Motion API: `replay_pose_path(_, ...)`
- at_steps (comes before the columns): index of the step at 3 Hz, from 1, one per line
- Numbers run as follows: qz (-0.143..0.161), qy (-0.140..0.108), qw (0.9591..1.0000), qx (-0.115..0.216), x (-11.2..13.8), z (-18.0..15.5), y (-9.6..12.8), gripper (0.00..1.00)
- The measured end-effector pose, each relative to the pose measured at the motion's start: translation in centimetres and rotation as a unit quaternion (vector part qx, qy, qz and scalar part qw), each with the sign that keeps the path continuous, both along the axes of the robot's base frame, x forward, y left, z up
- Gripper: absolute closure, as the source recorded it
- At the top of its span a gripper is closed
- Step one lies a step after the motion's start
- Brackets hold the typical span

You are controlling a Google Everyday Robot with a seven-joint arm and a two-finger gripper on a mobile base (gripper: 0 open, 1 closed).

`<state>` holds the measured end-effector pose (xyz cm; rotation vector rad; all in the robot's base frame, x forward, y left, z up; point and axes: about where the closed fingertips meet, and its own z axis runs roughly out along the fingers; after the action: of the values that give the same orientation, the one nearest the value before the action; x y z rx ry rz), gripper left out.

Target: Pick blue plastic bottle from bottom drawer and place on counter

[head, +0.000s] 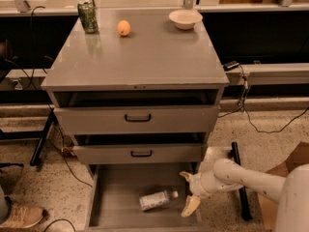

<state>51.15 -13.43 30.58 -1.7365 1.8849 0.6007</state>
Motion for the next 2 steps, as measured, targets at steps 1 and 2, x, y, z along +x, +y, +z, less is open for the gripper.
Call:
replay_pose_path(1,0.003,0.011,0.9998,-0.018,0.6,-6.1,-0.6,0.00)
replay_pose_path(2,0.016,0.021,0.9989,-0.039,1.1,-10.1,0.6,0.00)
